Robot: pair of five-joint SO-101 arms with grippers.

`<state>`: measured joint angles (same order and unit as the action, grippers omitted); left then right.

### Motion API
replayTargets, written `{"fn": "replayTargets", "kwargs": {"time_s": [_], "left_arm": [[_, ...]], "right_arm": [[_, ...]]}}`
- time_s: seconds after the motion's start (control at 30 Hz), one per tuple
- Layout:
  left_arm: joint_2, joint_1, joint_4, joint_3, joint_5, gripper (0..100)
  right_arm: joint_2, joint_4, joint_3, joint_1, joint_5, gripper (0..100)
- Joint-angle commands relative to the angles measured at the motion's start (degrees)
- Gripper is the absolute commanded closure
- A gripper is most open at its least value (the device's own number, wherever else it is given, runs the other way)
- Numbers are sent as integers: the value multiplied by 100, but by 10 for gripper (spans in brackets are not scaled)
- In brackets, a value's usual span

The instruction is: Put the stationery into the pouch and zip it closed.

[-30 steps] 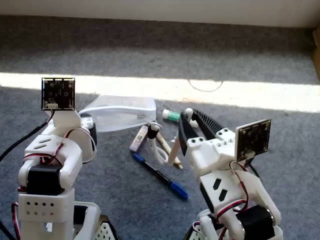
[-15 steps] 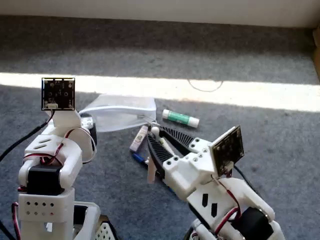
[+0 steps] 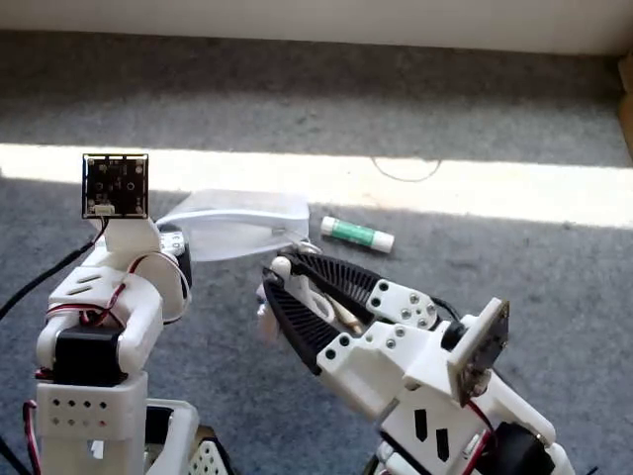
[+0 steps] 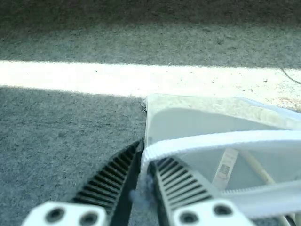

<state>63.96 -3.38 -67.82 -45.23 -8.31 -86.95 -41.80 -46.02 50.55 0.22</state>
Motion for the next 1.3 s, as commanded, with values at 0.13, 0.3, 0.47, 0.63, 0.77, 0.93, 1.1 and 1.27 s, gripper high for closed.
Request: {"fn": "replayTargets", "kwargs": {"time_s": [0.13,0.3,0.47,0.63,0.77,0.93,1.1,1.27], "left_arm": [[-4,-66,88,-13,-62,989],[4,-66,88,-13,-62,989],[4,-66,88,-22,-62,989],[4,-66,88,-22,-62,989],[4,-66,88,-22,-62,989],[4,-66,88,-22,-62,989],[4,-66,88,-22,-62,989],[4,-66,88,-22,-62,989]], "right_arm": [[4,1209,207,48,97,993],[-4,2114,-233,31,105,993],[-4,2914,-840,22,105,993],[-4,3521,-1262,-57,422,993],[4,4154,-1596,-75,905,993],[4,4488,-1851,-84,976,993],[4,4646,-2044,-84,985,993],[13,4787,-2158,-92,993,993]]}}
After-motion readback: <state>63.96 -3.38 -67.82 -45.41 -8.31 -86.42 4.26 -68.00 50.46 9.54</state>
